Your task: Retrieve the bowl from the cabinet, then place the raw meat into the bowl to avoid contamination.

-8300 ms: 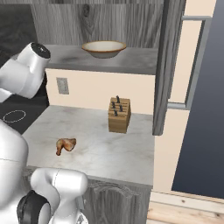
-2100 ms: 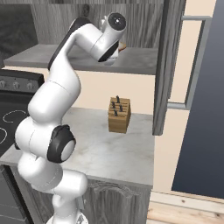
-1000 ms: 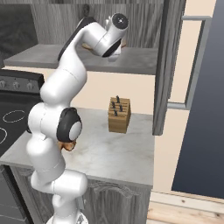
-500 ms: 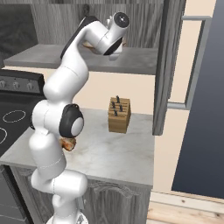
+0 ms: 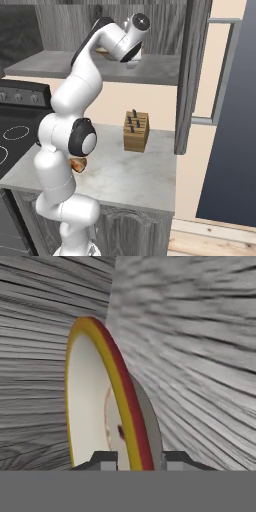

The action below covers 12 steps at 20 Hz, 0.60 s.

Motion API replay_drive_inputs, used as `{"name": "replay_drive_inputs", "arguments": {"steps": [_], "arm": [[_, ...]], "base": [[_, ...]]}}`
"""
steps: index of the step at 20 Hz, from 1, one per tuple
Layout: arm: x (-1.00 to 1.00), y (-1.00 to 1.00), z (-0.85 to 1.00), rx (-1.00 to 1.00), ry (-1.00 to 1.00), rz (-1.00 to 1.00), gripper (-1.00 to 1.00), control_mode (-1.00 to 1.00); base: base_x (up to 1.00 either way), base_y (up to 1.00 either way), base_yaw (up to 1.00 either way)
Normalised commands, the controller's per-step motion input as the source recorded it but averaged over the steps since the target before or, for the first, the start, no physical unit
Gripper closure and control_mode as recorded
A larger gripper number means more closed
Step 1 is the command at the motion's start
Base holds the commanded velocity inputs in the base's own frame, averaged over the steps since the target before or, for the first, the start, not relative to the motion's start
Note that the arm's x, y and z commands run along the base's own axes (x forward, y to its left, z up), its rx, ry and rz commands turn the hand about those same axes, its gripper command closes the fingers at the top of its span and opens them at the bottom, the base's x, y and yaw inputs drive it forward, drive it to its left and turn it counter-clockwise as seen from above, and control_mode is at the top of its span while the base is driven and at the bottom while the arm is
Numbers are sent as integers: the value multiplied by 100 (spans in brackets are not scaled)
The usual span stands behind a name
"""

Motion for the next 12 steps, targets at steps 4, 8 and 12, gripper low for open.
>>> {"name": "replay_drive_inputs", "arguments": {"steps": [4, 8, 12], "arm": [[10, 1, -7, 0, 0, 0, 100, -100], [3, 3, -3, 0, 0, 0, 100, -100], [-12, 7, 0, 0, -2, 0, 100, -100]], "base": [[0, 0, 0], [0, 0, 0], [0, 0, 0]]}}
